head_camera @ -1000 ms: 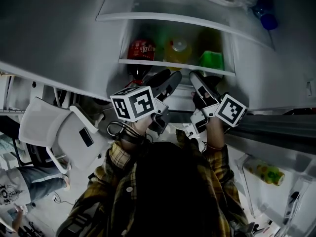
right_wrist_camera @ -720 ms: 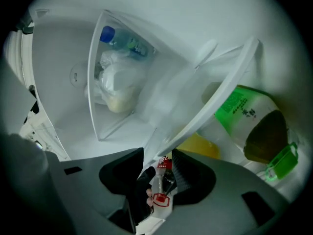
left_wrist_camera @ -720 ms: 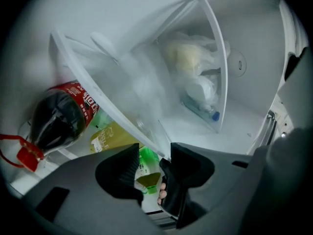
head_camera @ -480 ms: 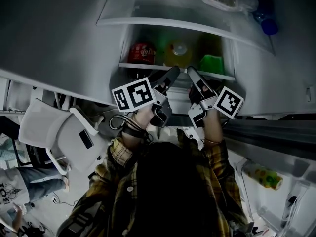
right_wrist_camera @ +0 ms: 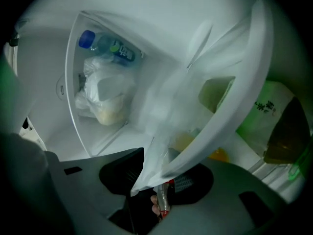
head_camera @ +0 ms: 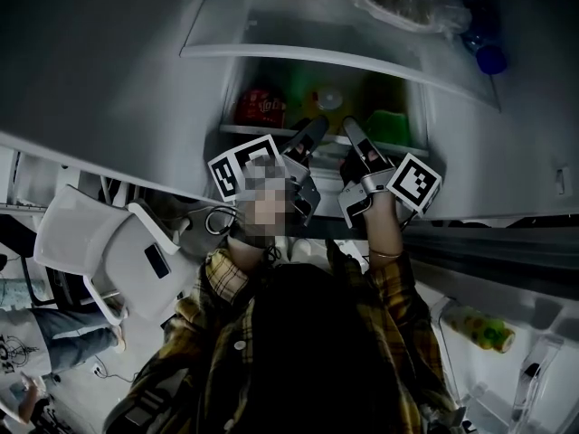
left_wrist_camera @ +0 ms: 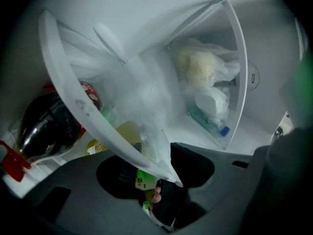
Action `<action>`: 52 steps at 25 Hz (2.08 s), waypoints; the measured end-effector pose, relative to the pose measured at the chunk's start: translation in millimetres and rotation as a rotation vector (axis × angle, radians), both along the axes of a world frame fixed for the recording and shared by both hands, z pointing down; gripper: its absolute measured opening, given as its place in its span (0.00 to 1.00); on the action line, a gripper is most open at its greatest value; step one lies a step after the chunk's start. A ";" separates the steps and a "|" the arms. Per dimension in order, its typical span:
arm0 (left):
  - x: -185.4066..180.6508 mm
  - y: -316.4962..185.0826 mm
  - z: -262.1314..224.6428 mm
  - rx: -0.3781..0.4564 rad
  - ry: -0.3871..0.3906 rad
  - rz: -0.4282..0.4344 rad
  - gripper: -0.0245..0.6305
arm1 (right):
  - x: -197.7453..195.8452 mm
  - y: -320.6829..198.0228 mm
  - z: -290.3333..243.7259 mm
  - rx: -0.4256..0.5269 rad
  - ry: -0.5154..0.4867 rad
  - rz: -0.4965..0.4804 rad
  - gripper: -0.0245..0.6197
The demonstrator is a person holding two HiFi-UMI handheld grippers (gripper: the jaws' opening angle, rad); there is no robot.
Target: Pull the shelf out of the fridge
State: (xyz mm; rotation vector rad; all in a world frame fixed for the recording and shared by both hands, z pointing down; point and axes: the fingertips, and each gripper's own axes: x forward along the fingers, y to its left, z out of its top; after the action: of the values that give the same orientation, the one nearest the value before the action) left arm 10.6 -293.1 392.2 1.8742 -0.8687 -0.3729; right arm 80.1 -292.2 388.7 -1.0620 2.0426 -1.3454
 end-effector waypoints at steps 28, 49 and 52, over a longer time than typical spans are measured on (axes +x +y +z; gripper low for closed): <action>-9.6 -15.0 8.1 -0.031 -0.011 -0.071 0.15 | 5.8 -5.9 11.4 -0.076 0.013 0.080 0.14; -12.0 19.8 8.4 -0.029 -0.011 -0.045 0.15 | 2.4 29.7 12.0 -0.074 0.035 0.073 0.14; -13.0 29.0 7.7 -0.030 -0.008 -0.042 0.15 | 1.2 38.7 11.6 -0.074 0.036 0.072 0.14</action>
State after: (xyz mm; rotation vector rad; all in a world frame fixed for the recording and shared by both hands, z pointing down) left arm -2.4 -264.2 399.9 1.8338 -0.9157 -0.3764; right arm 81.3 -253.5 400.2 -1.1885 1.9731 -1.3846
